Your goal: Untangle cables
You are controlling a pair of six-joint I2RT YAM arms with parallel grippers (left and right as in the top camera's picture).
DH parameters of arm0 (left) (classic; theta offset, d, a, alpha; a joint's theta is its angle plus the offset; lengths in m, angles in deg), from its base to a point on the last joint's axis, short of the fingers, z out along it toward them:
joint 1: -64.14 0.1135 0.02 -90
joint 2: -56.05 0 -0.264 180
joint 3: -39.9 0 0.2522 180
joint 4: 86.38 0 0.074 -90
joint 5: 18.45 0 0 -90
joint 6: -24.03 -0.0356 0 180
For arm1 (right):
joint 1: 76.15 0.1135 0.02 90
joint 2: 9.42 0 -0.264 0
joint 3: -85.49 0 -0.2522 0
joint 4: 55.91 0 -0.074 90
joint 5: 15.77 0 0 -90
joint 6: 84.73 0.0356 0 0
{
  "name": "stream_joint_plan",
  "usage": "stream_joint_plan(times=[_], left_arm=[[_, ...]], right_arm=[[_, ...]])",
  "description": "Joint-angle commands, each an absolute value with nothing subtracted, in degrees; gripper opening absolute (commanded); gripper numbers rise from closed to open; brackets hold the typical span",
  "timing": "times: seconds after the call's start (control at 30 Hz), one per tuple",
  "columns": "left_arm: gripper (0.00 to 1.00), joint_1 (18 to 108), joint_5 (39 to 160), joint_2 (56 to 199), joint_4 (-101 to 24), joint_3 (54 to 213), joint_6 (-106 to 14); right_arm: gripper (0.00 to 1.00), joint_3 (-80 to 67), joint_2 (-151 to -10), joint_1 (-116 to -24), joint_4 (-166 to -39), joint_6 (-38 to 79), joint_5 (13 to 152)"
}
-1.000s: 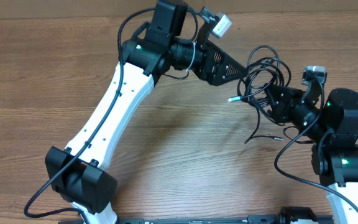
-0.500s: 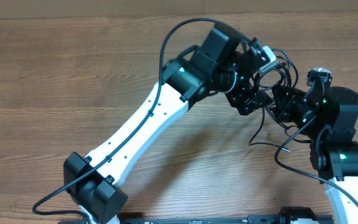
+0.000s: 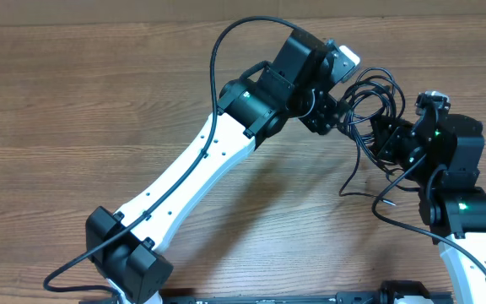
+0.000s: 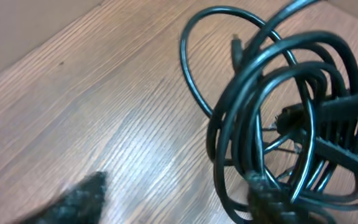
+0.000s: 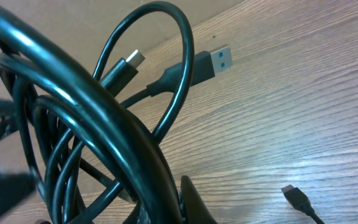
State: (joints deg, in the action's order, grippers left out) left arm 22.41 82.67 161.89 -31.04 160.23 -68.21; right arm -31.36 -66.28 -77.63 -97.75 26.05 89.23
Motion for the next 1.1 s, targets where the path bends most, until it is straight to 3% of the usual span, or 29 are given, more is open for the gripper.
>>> stream_joint_plan(times=[0.0, 0.1, 0.23, 0.47, 1.07], left_arm=[[0.35, 20.8, 81.0, 158.7, -31.3, 161.6, -66.8], [0.21, 19.8, 81.9, 158.4, -31.3, 161.6, -66.8], [0.23, 18.7, 82.7, 158.3, -31.3, 161.6, -66.8], [0.37, 18.2, 84.7, 158.3, -31.0, 161.6, -66.8], [0.32, 17.9, 85.1, 159.9, -30.7, 161.5, -65.5]], right_arm=[[0.04, -31.3, -66.1, -77.8, -97.2, 26.3, 88.2], [0.04, -31.3, -66.1, -77.8, -97.2, 26.3, 88.2], [0.04, -31.3, -66.1, -77.8, -97.2, 26.3, 88.2], [0.04, -31.3, -66.2, -77.8, -97.3, 26.3, 88.6], [0.03, -31.3, -66.2, -77.8, -97.2, 26.3, 92.4]])
